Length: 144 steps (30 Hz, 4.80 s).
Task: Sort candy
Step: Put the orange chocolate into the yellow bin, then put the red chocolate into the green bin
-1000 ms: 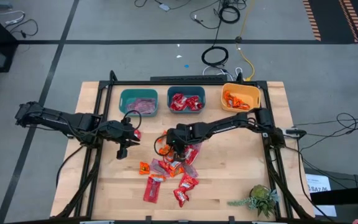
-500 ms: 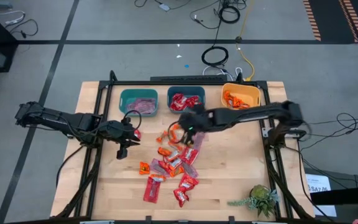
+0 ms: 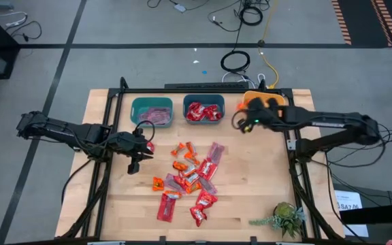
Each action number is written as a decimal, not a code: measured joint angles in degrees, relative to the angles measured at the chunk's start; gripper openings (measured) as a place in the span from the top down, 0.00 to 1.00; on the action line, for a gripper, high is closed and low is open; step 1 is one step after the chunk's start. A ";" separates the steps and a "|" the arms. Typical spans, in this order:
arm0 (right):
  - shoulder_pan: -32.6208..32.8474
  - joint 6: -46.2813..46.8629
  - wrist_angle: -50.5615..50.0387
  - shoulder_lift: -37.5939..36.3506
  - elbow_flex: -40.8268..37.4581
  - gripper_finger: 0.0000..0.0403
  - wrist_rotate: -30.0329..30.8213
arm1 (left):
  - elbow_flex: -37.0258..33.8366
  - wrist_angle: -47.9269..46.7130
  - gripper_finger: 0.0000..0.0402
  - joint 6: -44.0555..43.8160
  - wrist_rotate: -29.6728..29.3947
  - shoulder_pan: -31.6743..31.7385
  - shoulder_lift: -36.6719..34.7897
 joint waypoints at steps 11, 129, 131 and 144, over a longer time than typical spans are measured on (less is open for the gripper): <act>-12.91 9.97 0.75 -5.52 -13.43 0.90 4.44 | 0.00 0.02 0.80 -0.01 0.00 -0.01 0.00; 6.25 24.14 2.30 -5.52 -15.85 0.48 -24.98 | 0.02 9.53 0.45 -0.43 -4.98 -5.30 13.87; 7.03 23.89 2.28 -5.52 -15.85 0.48 -24.98 | 0.02 10.43 0.45 -2.77 -6.31 -6.85 17.71; 11.37 19.10 2.24 -5.52 -15.85 0.48 -25.02 | 0.32 30.93 0.45 -4.47 -7.83 -12.93 39.13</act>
